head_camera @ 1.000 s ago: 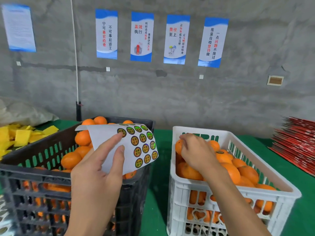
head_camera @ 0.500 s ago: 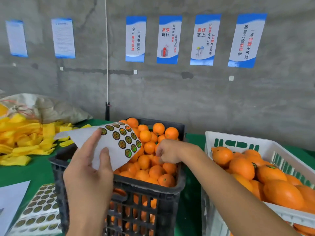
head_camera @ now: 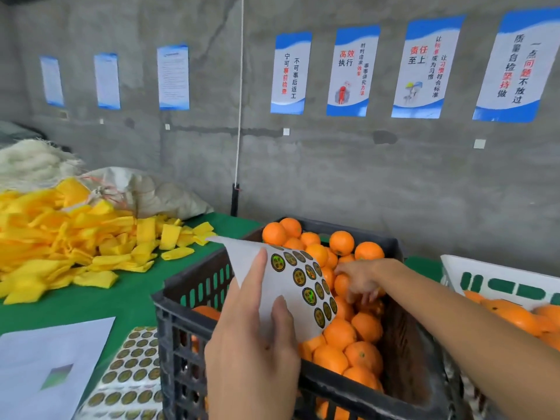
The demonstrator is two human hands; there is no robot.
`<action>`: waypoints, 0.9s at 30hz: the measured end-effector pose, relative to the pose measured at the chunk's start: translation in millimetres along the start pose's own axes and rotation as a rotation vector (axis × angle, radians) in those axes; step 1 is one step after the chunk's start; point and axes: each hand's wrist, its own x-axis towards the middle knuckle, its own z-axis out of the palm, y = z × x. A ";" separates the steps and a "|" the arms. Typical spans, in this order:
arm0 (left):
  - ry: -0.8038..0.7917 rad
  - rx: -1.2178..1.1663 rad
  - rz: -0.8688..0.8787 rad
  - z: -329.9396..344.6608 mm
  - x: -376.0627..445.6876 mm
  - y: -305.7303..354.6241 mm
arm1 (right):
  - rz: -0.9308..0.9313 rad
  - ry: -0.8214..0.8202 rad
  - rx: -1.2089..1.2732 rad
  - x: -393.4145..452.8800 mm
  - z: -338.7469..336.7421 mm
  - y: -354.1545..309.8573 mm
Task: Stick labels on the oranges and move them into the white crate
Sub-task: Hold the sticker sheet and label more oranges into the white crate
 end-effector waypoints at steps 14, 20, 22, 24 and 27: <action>-0.011 0.020 -0.118 13.7 -14.8 22.7 | -0.270 0.723 0.287 -125.8 9.7 -15.3; -0.100 -0.212 -0.159 20.7 -35.1 53.0 | -0.047 1.214 0.996 -246.8 55.9 26.4; -0.133 -0.313 -0.178 24.3 -43.3 61.6 | -0.068 1.247 1.236 -286.7 76.0 41.7; -0.173 -0.381 -0.169 28.7 -52.1 72.2 | -0.164 1.219 1.402 -319.6 95.4 47.3; -0.231 -0.504 -0.171 34.3 -66.6 90.2 | -0.321 1.128 1.582 -346.6 123.8 43.8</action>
